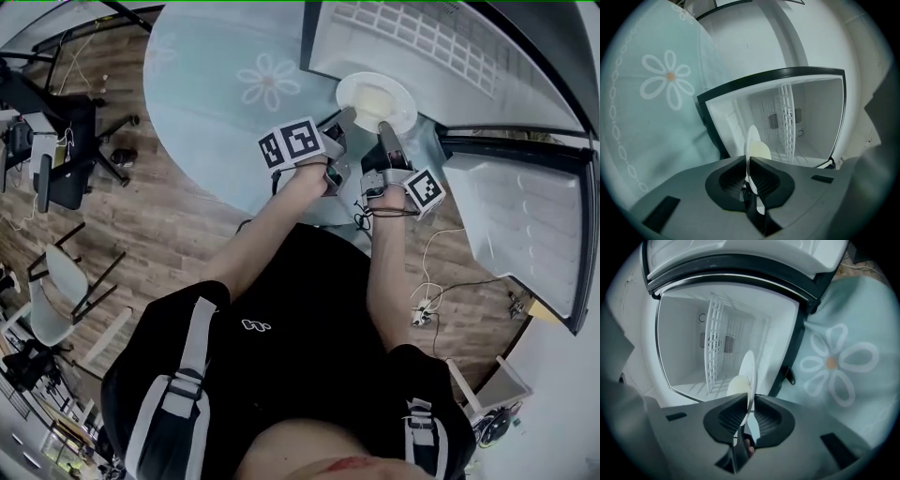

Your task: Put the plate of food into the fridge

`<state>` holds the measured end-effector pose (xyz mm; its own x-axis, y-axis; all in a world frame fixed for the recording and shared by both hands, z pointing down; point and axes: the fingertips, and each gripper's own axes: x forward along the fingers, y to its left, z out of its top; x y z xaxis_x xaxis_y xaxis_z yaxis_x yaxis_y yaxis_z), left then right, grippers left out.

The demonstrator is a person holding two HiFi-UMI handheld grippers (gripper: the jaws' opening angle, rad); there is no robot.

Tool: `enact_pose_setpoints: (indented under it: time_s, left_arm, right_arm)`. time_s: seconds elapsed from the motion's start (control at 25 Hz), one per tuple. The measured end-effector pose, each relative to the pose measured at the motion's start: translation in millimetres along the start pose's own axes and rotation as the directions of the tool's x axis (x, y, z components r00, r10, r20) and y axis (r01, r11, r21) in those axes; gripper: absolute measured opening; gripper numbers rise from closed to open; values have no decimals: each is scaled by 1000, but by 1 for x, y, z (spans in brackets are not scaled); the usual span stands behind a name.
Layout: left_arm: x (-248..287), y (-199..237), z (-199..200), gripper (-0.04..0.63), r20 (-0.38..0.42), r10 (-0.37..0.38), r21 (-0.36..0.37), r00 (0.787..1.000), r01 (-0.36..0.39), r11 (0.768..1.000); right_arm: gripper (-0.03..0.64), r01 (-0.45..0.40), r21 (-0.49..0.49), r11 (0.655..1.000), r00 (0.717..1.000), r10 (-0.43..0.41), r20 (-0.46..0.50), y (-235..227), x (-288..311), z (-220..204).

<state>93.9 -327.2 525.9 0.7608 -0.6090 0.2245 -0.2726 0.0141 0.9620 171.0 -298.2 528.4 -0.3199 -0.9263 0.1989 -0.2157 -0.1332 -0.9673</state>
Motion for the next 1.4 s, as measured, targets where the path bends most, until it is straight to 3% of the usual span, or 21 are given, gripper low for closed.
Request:
enact_pose_setpoints:
  time_s: [0.16,0.56,0.72,0.92,1.2,1.28,1.4]
  left_arm:
    - [27,-7,15,21,18,-2,43,1000,1,999]
    - [86,-6,46,33,29,2,33,1000,-3,999]
    - [100,11,53,54,18,49,77,999,-50,996]
    - [110,27,52,63,0,85,69,996,-85,994]
    - [115,26,57,71,-13,52,51,999,-51,997]
    - [112,28,58,66,-18,61,44,998,-60,997]
    - [103,31,62,120,-23,77,56,997,-76,996]
  right_arm:
    - [48,0,-13,1000,1000,0,-1,1,22,24]
    - [49,24,-33,999,999,-23,24,-2,68,68]
    - [49,63,-54,997,998,-62,17,-15,83,75]
    - [52,87,-46,995,996,-87,18,-28,91,79]
    - [71,81,-54,995,994,-76,82,-28,92,84]
    - [93,108,-83,991,993,-102,67,-29,91,82]
    - [170,161,-103,982,984,-152,91,-30,84,85]
